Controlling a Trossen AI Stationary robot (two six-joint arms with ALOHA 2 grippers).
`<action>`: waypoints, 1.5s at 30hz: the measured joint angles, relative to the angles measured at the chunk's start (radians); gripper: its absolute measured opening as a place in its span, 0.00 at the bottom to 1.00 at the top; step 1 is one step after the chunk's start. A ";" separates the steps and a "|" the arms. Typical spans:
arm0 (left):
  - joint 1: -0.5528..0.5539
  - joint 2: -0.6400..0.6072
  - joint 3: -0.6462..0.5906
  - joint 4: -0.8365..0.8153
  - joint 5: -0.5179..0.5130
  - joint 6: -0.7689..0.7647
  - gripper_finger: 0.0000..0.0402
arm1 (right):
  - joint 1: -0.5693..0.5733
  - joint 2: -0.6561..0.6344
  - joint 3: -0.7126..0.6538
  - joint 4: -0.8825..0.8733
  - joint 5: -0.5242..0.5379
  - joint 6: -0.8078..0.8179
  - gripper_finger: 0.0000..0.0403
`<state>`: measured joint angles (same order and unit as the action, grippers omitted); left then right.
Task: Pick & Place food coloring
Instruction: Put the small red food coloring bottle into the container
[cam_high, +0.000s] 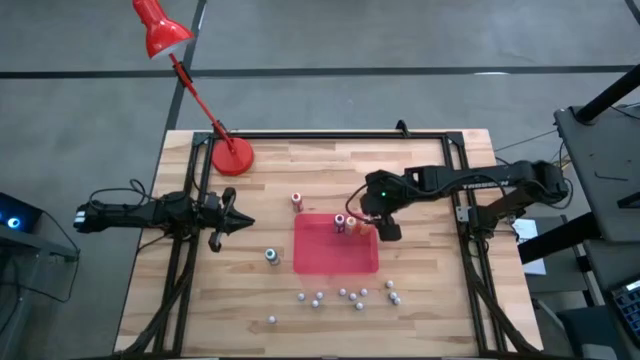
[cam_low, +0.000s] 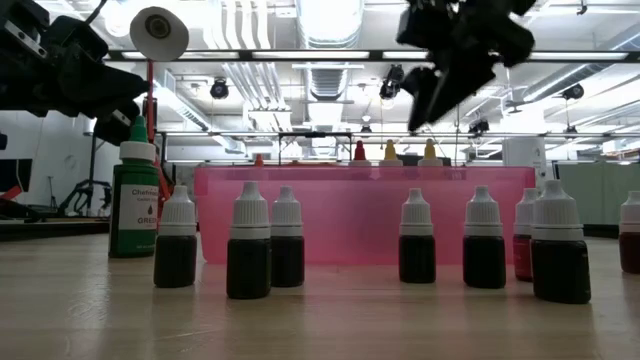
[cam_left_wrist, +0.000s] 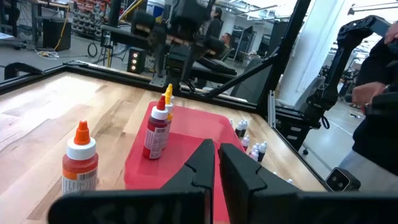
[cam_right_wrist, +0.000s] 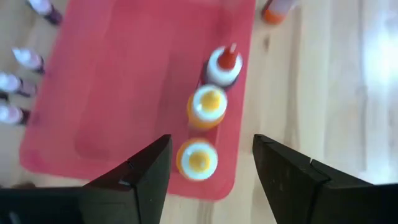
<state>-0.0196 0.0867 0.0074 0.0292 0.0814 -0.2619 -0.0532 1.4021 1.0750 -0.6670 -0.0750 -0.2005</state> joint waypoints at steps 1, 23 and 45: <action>0.000 0.000 0.000 0.000 0.000 0.000 0.00 | 0.000 0.003 0.017 -0.003 0.000 0.000 0.54; 0.000 0.000 0.000 0.000 0.000 0.000 0.00 | -0.007 0.153 0.271 -0.007 -0.001 -0.014 0.54; 0.000 0.000 0.000 0.000 0.000 0.000 0.00 | 0.157 0.069 0.234 -0.177 -0.004 0.124 0.53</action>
<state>-0.0194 0.0866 0.0073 0.0292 0.0814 -0.2619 0.1034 1.4708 1.3090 -0.8436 -0.0793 -0.0768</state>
